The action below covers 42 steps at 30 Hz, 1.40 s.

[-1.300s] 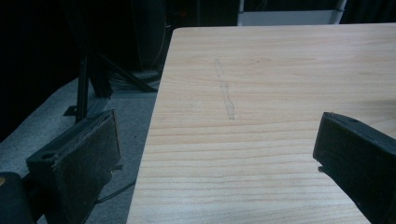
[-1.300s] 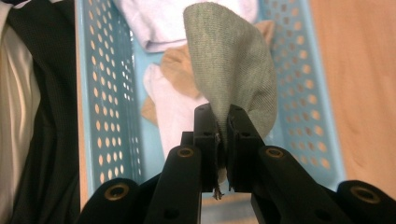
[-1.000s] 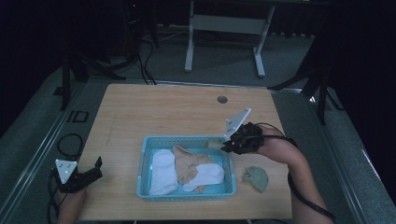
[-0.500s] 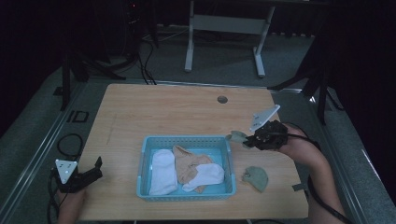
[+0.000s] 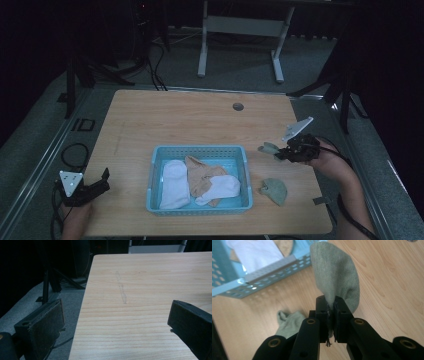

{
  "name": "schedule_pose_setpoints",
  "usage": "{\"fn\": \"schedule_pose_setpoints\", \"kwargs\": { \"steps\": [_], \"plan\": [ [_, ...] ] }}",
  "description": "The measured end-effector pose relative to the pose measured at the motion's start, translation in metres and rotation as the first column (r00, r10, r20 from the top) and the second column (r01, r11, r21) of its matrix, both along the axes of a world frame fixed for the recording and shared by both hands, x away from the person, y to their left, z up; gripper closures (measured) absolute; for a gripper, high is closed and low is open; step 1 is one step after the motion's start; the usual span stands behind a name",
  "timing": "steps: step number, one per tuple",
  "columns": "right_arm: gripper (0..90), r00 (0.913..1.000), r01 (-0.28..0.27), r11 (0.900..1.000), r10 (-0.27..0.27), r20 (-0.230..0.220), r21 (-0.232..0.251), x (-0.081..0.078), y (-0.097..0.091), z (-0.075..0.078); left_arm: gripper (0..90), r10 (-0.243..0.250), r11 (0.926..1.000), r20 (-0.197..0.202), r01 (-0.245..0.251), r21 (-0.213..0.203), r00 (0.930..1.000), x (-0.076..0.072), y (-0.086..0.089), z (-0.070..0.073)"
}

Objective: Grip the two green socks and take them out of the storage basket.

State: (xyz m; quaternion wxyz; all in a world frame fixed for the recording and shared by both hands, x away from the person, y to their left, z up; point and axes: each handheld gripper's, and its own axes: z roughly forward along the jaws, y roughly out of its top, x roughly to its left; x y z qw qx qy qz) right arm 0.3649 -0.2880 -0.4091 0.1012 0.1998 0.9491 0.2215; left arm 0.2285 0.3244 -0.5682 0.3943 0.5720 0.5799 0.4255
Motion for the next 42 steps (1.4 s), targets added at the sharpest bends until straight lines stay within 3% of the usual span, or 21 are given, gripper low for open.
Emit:
{"fn": "schedule_pose_setpoints", "kwargs": {
  "steps": [3,11,18,30,32,36,42],
  "plan": [
    [83.9,0.9998,0.018,0.9996,-0.018,-0.012,0.020,0.005,-0.005,-0.011,0.4,0.001,1.0000,0.000,-0.001,-0.001,1.0000,0.000,0.000,0.000],
    [83.9,0.9951,0.076,0.9971,-0.076,-0.063,-0.006,0.019,-0.013,-0.048,0.4,-0.001,1.0000,0.000,0.001,0.000,1.0000,0.000,0.000,0.000],
    [83.8,0.9896,0.123,0.9907,-0.127,-0.068,-0.058,0.028,-0.013,-0.079,0.4,0.000,1.0000,0.000,0.000,-0.002,1.0000,0.000,0.000,0.000],
    [81.0,0.9815,0.120,0.9924,-0.123,-0.147,-0.026,0.025,-0.010,-0.107,0.3,0.000,1.0000,-0.001,0.000,-0.003,1.0000,0.000,0.000,0.000],
    [75.0,0.9820,0.113,0.9933,-0.115,-0.149,-0.023,0.024,-0.009,-0.108,0.4,0.002,1.0000,-0.001,-0.002,-0.002,1.0000,0.000,0.000,0.000],
    [58.6,0.9797,0.136,0.9902,-0.129,-0.154,0.033,0.021,-0.013,-0.098,0.4,0.002,1.0000,-0.001,-0.002,-0.001,1.0000,0.000,0.000,0.000],
    [52.4,0.9789,0.188,0.9766,-0.177,-0.101,0.105,0.012,-0.026,-0.087,0.3,0.000,1.0000,0.000,0.000,-0.002,1.0000,0.000,0.000,0.000]
  ]
}}
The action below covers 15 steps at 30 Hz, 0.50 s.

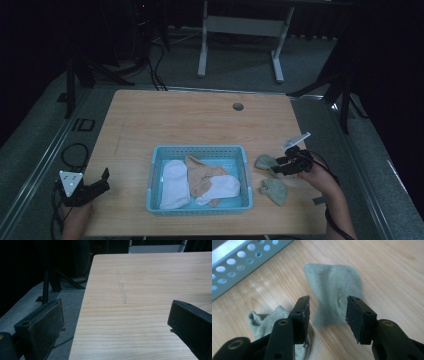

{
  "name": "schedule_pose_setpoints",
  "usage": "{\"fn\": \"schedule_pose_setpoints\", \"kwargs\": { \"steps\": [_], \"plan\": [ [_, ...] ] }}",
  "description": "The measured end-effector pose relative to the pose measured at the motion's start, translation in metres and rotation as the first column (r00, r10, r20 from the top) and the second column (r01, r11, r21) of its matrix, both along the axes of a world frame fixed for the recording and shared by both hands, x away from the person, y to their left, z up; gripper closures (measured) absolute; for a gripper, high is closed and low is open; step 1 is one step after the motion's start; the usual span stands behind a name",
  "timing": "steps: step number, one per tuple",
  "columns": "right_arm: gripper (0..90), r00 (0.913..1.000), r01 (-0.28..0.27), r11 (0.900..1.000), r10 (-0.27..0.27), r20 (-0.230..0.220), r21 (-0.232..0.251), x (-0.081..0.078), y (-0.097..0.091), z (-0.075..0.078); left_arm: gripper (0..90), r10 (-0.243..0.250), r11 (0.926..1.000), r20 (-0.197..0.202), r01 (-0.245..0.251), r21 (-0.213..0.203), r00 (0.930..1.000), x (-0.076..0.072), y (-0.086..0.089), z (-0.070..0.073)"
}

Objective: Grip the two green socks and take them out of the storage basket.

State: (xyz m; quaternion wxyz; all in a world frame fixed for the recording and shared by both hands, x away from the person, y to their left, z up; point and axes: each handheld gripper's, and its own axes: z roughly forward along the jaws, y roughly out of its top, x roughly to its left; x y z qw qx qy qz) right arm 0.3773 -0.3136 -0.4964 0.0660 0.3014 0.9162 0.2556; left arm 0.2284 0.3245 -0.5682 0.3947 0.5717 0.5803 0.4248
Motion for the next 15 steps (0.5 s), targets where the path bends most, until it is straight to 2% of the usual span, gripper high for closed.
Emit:
{"fn": "schedule_pose_setpoints", "kwargs": {
  "steps": [4,10,15],
  "plan": [
    [50.5,0.9984,0.042,0.9981,-0.043,0.035,0.044,-0.008,-0.011,-0.001,0.4,0.000,1.0000,-0.002,0.000,-0.001,1.0000,0.000,0.000,0.000],
    [46.7,0.9949,0.093,0.9936,-0.095,0.034,0.064,-0.013,-0.026,-0.008,0.3,0.002,1.0000,-0.001,-0.002,0.000,1.0000,0.000,0.000,0.000],
    [38.6,0.9908,0.127,0.9883,-0.130,0.038,0.085,-0.017,-0.037,-0.012,0.3,0.001,1.0000,-0.001,-0.001,-0.001,1.0000,0.000,0.000,0.000]
  ]
}}
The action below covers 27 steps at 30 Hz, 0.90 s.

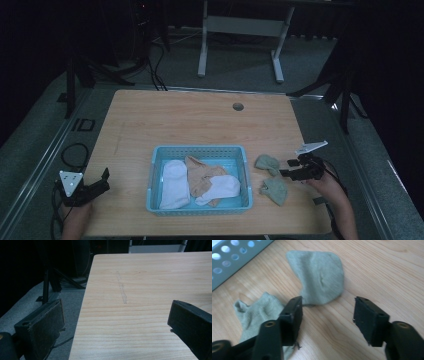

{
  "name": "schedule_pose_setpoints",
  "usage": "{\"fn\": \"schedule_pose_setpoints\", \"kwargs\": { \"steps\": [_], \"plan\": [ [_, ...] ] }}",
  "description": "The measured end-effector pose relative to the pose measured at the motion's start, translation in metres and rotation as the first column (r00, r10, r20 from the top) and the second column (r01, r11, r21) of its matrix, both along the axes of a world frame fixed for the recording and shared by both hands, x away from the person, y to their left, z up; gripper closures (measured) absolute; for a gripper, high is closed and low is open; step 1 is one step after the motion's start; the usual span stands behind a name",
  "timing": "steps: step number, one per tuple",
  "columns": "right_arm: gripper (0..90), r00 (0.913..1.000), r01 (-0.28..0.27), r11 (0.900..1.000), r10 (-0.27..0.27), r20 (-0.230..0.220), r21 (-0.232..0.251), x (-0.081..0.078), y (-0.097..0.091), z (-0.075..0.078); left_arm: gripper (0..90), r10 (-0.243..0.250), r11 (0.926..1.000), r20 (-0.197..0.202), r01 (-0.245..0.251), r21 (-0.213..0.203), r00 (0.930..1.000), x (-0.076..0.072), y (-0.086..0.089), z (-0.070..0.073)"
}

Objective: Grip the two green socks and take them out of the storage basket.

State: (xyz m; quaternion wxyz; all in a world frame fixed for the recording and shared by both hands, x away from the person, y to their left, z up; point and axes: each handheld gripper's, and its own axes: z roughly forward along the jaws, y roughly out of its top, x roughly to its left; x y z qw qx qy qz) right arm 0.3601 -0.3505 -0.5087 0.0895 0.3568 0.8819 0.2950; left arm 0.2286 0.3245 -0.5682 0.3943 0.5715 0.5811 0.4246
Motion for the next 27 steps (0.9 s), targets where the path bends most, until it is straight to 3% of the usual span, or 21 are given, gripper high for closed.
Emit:
{"fn": "schedule_pose_setpoints", "kwargs": {
  "steps": [5,6,8,9,12,15,16,20,21,22,24,25,26,27],
  "plan": [
    [34.1,0.9993,0.038,0.9991,-0.038,0.003,0.021,-0.003,-0.008,-0.004,0.4,0.001,1.0000,0.000,-0.001,0.001,1.0000,0.000,0.000,0.000],
    [28.0,0.9982,0.059,0.9973,-0.059,0.004,0.044,-0.006,-0.014,-0.007,0.4,0.001,1.0000,0.000,-0.001,0.001,1.0000,0.000,0.000,0.000],
    [25.8,0.9977,0.066,0.9965,-0.067,0.009,0.050,-0.006,-0.016,-0.009,0.4,0.001,1.0000,0.000,-0.001,0.001,1.0000,0.000,0.000,0.000],
    [15.0,0.9973,0.072,0.9954,-0.073,0.003,0.063,-0.008,-0.019,-0.012,0.3,0.000,1.0000,0.001,0.000,0.001,1.0000,0.000,0.000,0.000],
    [12.9,0.9947,0.103,0.9927,-0.103,-0.008,0.062,-0.009,-0.023,-0.018,0.3,0.000,1.0000,0.000,0.000,0.002,1.0000,0.000,0.000,0.000],
    [12.0,0.9898,0.140,0.9877,-0.141,0.017,0.070,-0.010,-0.026,-0.023,0.3,0.000,1.0000,0.000,0.000,0.001,1.0000,0.000,0.000,0.000],
    [12.0,0.9864,0.157,0.9836,-0.161,0.034,0.088,-0.011,-0.028,-0.024,0.4,0.000,1.0000,0.000,0.000,0.001,1.0000,0.000,0.000,0.000],
    [11.9,0.9567,0.250,0.9551,-0.269,0.112,0.159,-0.017,-0.037,-0.027,0.4,-0.001,1.0000,-0.001,0.001,0.001,1.0000,0.000,0.000,0.000],
    [11.9,0.9567,0.250,0.9551,-0.269,0.112,0.159,-0.017,-0.037,-0.027,0.3,-0.002,1.0000,-0.001,0.002,0.002,1.0000,0.000,0.000,0.000],
    [11.9,0.9433,0.277,0.9496,-0.298,0.147,0.147,-0.020,-0.039,-0.030,0.4,-0.002,1.0000,0.000,0.002,0.001,1.0000,0.000,0.000,0.000],
    [11.8,0.9262,0.316,0.9365,-0.339,0.165,0.152,-0.023,-0.041,-0.033,0.3,-0.002,1.0000,0.001,0.002,0.002,1.0000,0.000,0.000,0.000],
    [11.9,0.9207,0.324,0.9315,-0.351,0.171,0.165,-0.025,-0.042,-0.036,0.3,-0.003,1.0000,0.001,0.003,0.001,1.0000,0.000,0.000,0.000],
    [11.9,0.9207,0.324,0.9315,-0.351,0.171,0.165,-0.025,-0.042,-0.036,0.4,-0.003,1.0000,0.001,0.003,0.001,1.0000,0.000,0.000,0.000],
    [11.9,0.9129,0.340,0.9258,-0.367,0.179,0.166,-0.026,-0.042,-0.038,0.4,-0.003,1.0000,0.001,0.003,0.001,1.0000,0.000,0.000,0.000]
  ]
}}
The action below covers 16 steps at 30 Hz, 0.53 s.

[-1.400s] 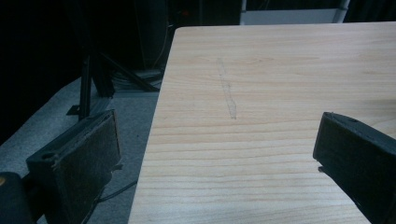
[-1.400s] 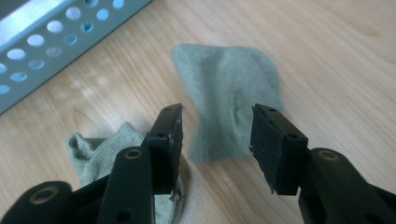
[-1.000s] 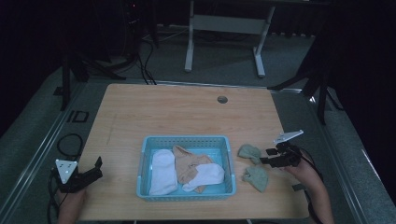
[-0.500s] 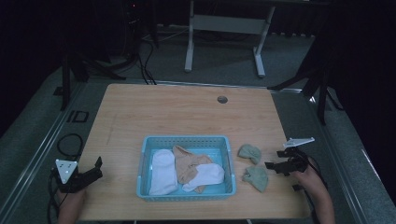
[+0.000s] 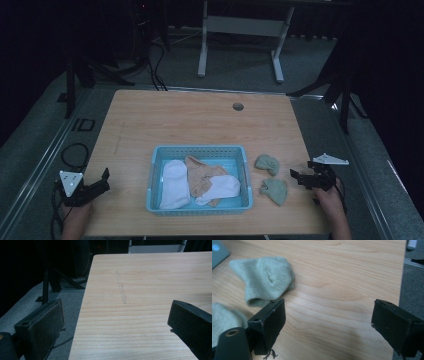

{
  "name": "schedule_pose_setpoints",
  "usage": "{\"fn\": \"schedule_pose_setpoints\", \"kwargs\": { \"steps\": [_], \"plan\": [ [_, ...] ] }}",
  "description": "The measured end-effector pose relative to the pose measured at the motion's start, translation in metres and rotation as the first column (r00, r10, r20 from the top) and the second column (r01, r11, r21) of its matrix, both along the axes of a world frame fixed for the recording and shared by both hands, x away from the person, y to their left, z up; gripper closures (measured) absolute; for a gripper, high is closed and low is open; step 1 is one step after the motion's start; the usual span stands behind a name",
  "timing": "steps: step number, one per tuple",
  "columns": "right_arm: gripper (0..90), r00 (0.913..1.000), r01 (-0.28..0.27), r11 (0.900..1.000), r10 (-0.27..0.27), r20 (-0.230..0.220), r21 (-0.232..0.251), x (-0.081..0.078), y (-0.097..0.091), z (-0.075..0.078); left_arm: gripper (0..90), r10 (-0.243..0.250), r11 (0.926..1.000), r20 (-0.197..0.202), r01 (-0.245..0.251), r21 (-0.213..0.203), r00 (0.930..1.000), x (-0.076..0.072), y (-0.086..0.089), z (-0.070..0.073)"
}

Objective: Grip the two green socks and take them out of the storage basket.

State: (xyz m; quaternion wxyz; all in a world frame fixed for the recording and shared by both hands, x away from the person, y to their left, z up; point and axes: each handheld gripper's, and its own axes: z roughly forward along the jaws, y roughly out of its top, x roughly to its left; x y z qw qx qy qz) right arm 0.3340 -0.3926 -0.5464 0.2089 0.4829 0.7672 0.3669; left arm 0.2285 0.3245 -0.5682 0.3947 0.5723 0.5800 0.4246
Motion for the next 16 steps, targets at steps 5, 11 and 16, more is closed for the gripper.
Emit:
{"fn": "schedule_pose_setpoints", "kwargs": {
  "steps": [5,11,16],
  "plan": [
    [11.9,0.9910,0.119,0.9928,-0.118,0.063,-0.009,-0.005,-0.002,-0.008,0.4,-0.003,1.0000,0.001,0.003,-0.001,1.0000,0.000,0.000,0.000],
    [13.0,0.9876,0.147,0.9889,-0.148,0.052,0.020,-0.005,-0.007,-0.012,0.4,-0.005,1.0000,0.004,0.005,-0.004,1.0000,-0.001,0.000,0.000],
    [13.0,0.9880,0.149,0.9886,-0.150,0.037,0.017,-0.005,-0.008,-0.015,0.4,-0.005,1.0000,0.000,0.005,-0.003,1.0000,0.000,0.001,0.000]
  ]
}}
